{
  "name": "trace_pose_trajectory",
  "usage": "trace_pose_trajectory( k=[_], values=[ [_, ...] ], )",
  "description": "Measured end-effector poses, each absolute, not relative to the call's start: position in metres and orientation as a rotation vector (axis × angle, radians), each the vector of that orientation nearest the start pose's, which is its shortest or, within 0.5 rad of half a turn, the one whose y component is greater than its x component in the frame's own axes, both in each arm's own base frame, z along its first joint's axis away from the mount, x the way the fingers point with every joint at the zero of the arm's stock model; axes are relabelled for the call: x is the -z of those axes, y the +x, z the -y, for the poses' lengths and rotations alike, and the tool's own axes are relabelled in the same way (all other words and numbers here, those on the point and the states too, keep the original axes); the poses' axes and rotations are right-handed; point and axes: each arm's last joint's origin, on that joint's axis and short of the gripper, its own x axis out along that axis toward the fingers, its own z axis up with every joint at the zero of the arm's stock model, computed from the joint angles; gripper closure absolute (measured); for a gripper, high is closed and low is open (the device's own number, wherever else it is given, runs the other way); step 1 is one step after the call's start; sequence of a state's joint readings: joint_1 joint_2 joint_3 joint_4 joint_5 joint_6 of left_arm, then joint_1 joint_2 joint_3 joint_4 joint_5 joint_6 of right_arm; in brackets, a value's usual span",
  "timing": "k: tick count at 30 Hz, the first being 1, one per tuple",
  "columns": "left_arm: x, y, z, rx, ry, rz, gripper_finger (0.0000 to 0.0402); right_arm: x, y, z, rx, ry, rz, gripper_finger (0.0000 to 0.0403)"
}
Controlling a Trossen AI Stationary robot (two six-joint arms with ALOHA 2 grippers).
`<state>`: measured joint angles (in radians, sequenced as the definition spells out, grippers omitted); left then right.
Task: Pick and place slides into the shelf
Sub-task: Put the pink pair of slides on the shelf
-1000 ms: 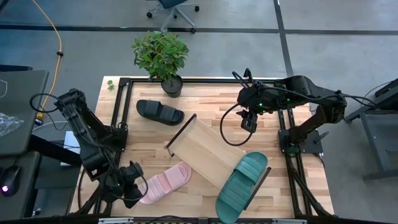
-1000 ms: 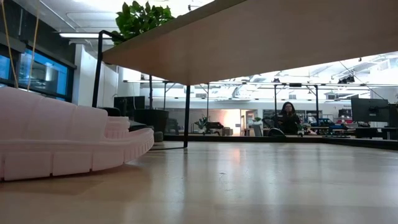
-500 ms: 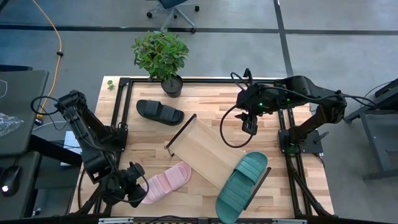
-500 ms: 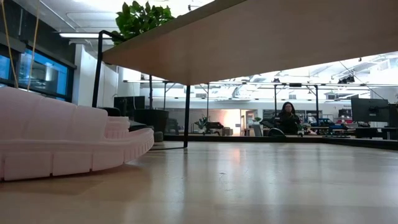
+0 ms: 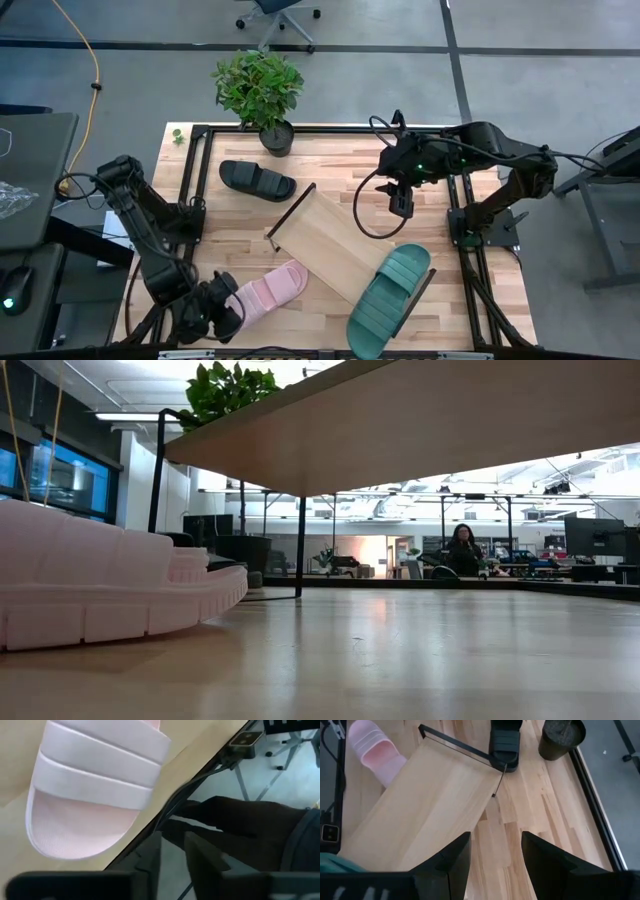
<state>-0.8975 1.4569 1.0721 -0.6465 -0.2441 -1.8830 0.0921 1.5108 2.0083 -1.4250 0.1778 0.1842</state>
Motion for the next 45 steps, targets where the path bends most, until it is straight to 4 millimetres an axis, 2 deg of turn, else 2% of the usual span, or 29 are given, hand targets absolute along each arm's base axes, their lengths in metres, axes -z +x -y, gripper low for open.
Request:
trace_pose_trajectory(
  k=[5, 10, 31, 40, 45],
  values=[
    [-0.245, 0.183, 0.219, -0.428, -1.135, -1.070, 0.0249, -0.460, 0.248, -0.018, 0.160, 0.045, -0.908, 0.0236],
    [-0.237, 0.184, 0.222, -0.456, -1.119, -1.122, 0.0221, -0.460, 0.248, -0.018, 0.160, 0.045, -0.908, 0.0236],
    [-0.203, 0.201, 0.228, -0.572, -1.032, -1.102, 0.0229, -0.460, 0.248, -0.018, 0.162, 0.067, -0.908, 0.0236],
    [-0.200, 0.203, 0.226, -0.593, -1.011, -1.075, 0.0229, -0.460, 0.248, -0.019, 0.147, 0.074, -0.910, 0.0236],
    [-0.200, 0.203, 0.224, -0.613, -0.985, -1.006, 0.0229, -0.459, 0.248, -0.019, 0.145, 0.075, -0.911, 0.0236]
  ],
)
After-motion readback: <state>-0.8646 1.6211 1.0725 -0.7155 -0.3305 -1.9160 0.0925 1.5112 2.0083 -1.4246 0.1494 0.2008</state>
